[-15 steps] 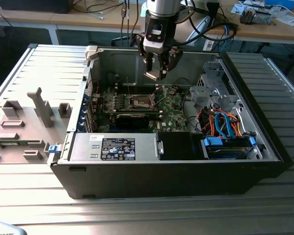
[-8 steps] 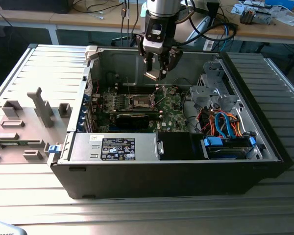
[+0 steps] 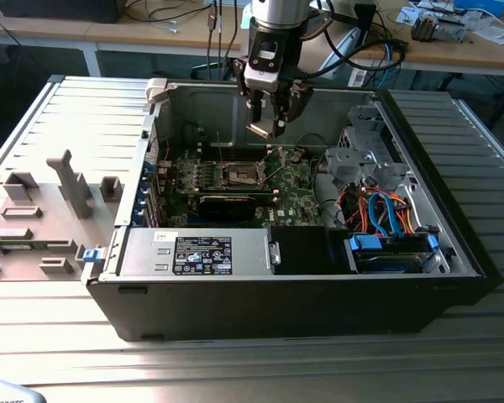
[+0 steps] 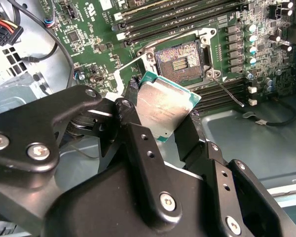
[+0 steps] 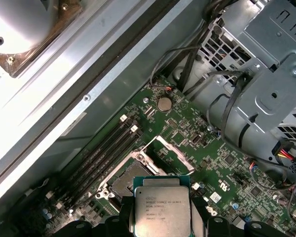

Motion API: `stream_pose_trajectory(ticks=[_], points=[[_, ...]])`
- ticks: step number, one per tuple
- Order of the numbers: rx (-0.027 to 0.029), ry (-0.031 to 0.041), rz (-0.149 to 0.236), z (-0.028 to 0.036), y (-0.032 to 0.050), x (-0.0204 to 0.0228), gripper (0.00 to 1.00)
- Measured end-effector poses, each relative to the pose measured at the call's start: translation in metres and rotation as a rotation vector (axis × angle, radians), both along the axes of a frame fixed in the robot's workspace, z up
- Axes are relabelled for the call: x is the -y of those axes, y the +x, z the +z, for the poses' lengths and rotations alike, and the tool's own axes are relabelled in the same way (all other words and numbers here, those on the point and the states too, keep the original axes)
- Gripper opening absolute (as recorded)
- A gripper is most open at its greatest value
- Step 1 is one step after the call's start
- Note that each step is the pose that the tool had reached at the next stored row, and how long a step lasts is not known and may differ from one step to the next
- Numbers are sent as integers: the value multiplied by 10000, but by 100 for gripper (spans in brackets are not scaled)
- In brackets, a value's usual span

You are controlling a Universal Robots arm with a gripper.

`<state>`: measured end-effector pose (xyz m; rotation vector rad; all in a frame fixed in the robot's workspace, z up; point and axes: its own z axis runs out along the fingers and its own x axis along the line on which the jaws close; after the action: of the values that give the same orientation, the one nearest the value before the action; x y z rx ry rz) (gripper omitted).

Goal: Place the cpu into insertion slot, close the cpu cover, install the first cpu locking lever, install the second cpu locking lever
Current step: 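Place the cpu into insertion slot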

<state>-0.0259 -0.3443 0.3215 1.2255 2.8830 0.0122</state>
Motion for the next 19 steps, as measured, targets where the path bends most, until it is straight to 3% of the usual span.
stream_pose_trajectory(ticks=[19], points=[[0,-6,-230,0,0,0,54]])
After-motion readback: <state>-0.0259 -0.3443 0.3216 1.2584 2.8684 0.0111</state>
